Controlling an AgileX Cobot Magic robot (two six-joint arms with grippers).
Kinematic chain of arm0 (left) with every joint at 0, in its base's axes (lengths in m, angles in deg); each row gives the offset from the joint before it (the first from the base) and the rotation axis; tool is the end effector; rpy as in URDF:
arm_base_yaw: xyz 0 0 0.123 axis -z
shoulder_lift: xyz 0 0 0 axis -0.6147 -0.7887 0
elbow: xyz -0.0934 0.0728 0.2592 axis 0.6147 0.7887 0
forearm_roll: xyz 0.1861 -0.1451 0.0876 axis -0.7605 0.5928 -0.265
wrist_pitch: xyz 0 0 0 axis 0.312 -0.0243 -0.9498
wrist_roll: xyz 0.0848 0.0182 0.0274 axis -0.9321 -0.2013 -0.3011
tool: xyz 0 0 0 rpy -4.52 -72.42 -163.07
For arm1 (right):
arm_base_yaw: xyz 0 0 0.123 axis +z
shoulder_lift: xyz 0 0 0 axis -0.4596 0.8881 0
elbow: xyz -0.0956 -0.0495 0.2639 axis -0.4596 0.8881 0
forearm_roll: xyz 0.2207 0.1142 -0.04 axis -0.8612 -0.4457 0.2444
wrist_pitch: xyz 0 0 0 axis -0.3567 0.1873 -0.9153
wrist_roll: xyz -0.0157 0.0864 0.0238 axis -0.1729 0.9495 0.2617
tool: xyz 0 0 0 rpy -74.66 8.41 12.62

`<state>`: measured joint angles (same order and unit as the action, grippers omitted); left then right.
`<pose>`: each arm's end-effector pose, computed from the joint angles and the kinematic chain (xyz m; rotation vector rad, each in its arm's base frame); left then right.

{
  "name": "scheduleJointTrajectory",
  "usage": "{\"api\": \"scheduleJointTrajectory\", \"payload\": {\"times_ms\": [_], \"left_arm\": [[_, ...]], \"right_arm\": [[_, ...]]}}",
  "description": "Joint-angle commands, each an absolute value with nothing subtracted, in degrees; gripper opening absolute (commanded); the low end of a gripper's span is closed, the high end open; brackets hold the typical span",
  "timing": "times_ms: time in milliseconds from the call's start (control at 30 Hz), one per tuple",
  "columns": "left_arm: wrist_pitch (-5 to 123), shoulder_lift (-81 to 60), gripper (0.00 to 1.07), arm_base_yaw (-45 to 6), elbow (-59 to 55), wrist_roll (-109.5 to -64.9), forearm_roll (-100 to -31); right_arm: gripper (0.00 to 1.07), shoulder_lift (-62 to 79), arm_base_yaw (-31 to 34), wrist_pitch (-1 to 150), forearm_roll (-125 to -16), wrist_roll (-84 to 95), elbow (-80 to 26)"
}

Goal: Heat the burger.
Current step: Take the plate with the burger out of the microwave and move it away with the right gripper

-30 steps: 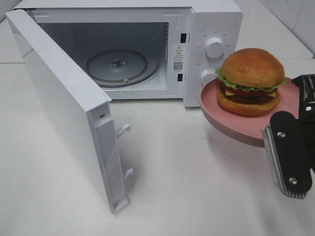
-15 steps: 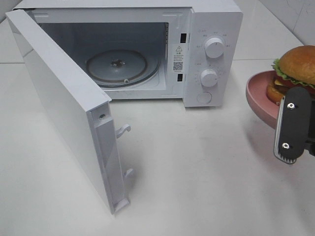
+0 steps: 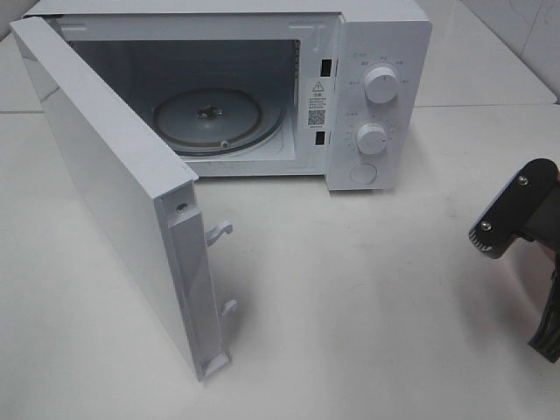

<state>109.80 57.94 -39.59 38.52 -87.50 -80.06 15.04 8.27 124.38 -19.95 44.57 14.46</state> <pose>-0.0081 -0.0003 0.2799 0.0432 2.0426 0.0624 0.1741 0.0618 0.1752 -0.8546 2.5495 -0.7201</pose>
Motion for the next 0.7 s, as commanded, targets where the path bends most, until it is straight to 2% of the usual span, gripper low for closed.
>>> {"api": "scheduleJointTrajectory", "payload": {"times_ms": [33, 333, 700], "left_arm": [[109.2, 58.2, 1.0, -39.8, 38.5, -87.2, -80.1], [109.2, 58.2, 1.0, -39.8, 38.5, -87.2, -80.1], [109.2, 58.2, 1.0, -39.8, 38.5, -87.2, -80.1]], "right_arm": [[0.0, 16.9, 8.0, 129.4, -15.5, 51.6, 14.2], [0.01, 23.1, 8.0, 131.7, -15.5, 66.1, 14.2], [0.01, 30.6, 8.0, 131.2, -15.7, 72.6, 13.9]]}}
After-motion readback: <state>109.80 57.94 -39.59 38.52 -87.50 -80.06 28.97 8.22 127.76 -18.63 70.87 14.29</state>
